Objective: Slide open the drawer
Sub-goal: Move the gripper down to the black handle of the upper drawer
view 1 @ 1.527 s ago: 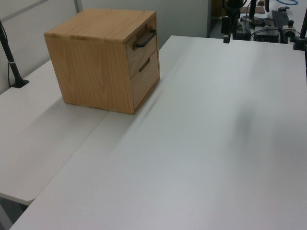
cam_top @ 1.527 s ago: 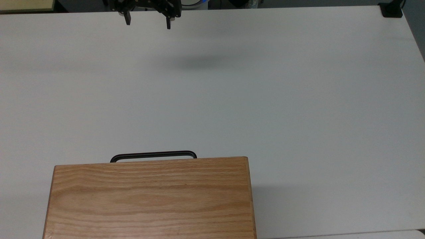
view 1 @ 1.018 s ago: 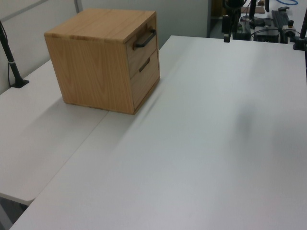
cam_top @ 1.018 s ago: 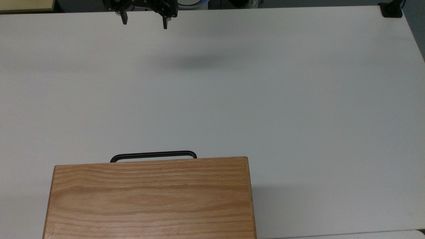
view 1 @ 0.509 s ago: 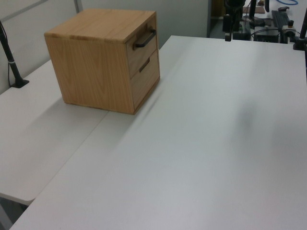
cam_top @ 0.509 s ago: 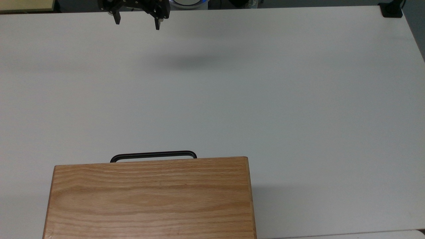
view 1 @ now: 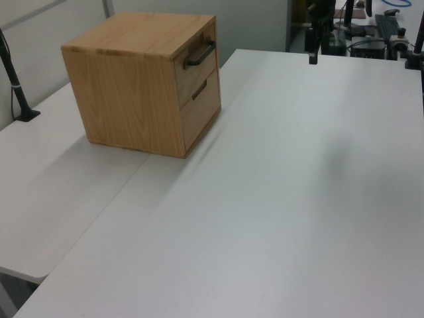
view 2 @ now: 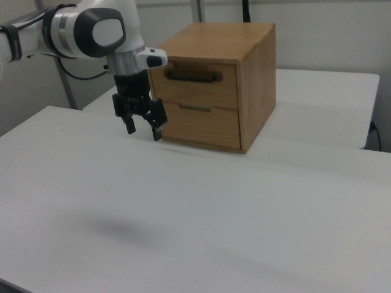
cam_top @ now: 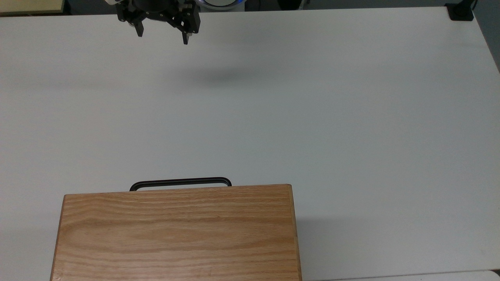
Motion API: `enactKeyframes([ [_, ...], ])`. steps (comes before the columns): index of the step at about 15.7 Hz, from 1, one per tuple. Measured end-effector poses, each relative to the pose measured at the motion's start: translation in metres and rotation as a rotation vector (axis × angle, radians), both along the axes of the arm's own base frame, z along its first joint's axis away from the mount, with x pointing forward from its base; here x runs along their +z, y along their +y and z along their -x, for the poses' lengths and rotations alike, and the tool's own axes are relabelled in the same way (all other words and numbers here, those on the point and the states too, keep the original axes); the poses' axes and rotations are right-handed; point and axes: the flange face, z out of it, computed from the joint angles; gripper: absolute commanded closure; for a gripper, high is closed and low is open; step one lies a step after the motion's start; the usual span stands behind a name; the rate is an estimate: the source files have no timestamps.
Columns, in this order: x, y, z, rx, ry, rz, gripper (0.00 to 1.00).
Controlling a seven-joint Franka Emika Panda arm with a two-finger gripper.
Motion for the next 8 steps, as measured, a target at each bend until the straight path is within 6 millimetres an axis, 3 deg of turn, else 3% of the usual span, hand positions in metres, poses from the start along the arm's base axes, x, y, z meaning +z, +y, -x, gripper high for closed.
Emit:
enactKeyframes([
  [4, -0.002, 0.004, -0.013, -0.116, -0.076, -0.006, 0.00],
  [8, -0.007, 0.012, -0.036, -0.341, -0.214, -0.017, 0.00],
])
